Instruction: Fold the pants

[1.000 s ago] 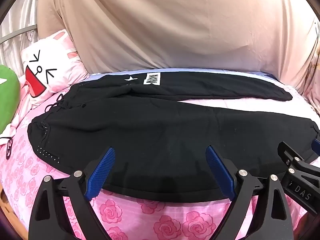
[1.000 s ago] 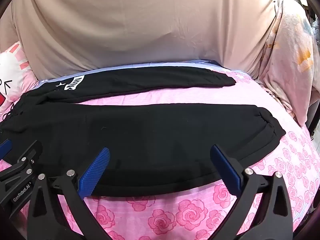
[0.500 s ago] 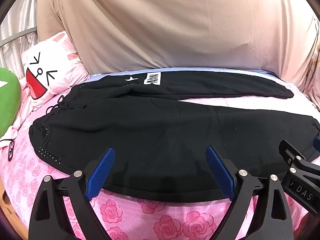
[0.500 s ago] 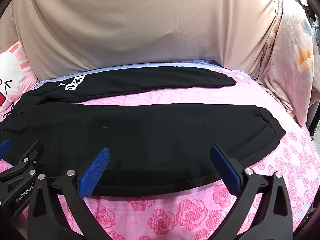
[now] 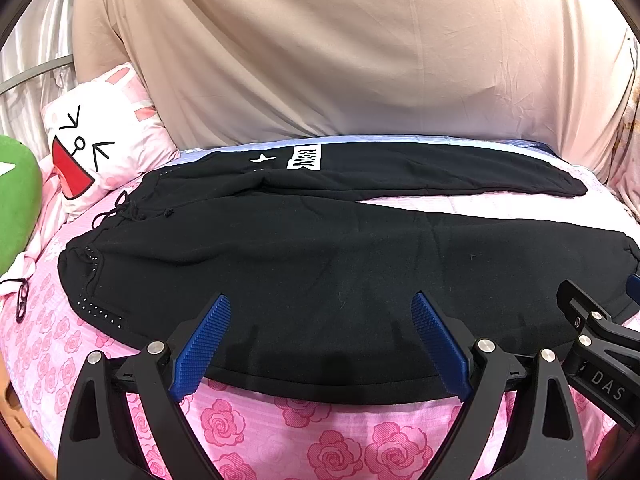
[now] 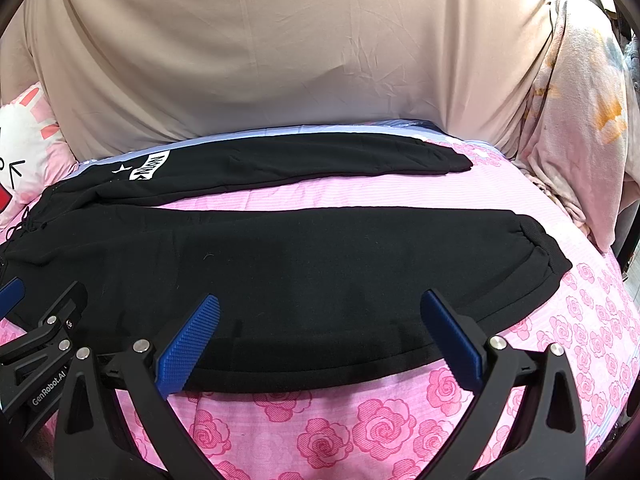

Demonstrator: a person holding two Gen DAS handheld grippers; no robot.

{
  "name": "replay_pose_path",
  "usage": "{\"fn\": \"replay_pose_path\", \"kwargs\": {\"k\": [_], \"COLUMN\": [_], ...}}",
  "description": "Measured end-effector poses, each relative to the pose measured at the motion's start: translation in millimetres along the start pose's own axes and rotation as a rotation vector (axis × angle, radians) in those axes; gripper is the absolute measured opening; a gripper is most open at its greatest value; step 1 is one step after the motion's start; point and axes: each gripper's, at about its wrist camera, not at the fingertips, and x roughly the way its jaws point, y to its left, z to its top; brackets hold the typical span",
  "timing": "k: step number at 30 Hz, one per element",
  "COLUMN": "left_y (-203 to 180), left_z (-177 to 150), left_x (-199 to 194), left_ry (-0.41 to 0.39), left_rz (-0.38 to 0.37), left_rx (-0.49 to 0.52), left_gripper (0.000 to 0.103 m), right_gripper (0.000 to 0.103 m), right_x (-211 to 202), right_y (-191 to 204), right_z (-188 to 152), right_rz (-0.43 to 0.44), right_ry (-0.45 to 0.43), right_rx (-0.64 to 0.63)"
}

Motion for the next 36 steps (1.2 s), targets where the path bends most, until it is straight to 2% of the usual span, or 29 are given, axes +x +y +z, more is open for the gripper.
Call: {"fn": "replay_pose_path", "kwargs": {"k": [36], "left_y": [-3.1], "left_z": [-4.0], "left_x": [-0.6], "left_ry": [0.004], "left_rz": [0.000], "left_rx": [0.006], "left_gripper": [0.090], "right_gripper": [0.098], "right_x": [0.3], "right_y": [0.1], "right_z": [-0.3], "right_rz": [0.001], "right_ry": [0.001], "right_rx": [0.001]}}
